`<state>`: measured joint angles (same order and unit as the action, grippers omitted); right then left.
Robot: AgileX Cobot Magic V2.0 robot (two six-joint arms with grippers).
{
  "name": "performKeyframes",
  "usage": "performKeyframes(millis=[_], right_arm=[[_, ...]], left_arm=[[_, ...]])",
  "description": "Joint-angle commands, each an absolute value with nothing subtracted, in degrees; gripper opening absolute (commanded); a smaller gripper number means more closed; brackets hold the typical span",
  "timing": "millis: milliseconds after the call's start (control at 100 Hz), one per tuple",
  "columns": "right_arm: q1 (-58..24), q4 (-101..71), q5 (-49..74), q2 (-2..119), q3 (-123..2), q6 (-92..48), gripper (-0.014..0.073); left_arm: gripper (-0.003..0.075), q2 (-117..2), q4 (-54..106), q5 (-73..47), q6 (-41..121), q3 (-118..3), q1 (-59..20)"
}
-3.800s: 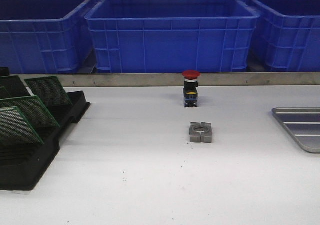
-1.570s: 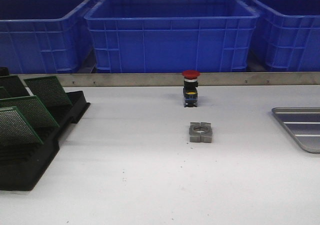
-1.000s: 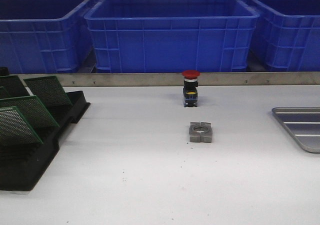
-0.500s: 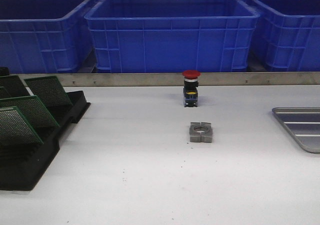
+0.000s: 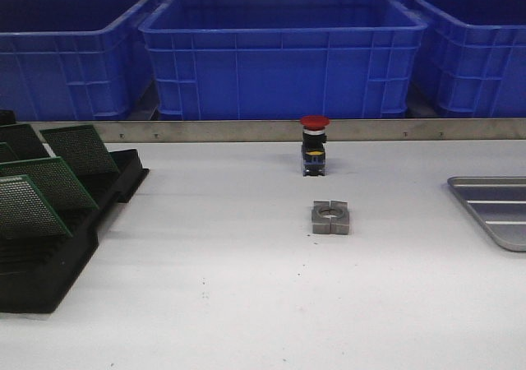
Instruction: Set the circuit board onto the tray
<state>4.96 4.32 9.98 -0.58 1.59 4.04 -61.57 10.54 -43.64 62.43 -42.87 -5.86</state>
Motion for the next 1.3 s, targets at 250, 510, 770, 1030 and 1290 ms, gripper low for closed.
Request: performKeyframes(millis=[250, 510, 770, 1030, 1290], right_arm=[[5.21, 4.93, 6.0, -1.73, 1.68, 4.14, -0.0059], [5.21, 4.93, 6.0, -1.73, 1.68, 4.09, -0.0059], [5.21, 4.93, 5.69, -1.73, 1.68, 4.09, -0.0059], [5.21, 4.93, 3.46, -1.73, 1.68, 4.09, -0.0059], [4.93, 3.95, 5.41, -1.69, -1.98, 4.34, -0.0058]], left_arm=[[-0.0017, -58.73, 53.08, -53.38, 73.07, -44.76, -6.2], [-0.0017, -64.31, 62.71, -58.44, 73.8, -44.76, -8.77], [-0.0017, -70.81, 69.47, -54.79, 73.88, -44.87, -21.82], [-0.0017, -75.1, 75.75, -53.68, 77.21, -44.97, -28.52], [-0.0017, -75.17, 76.57, -53.82, 78.36, -44.97, -28.88]])
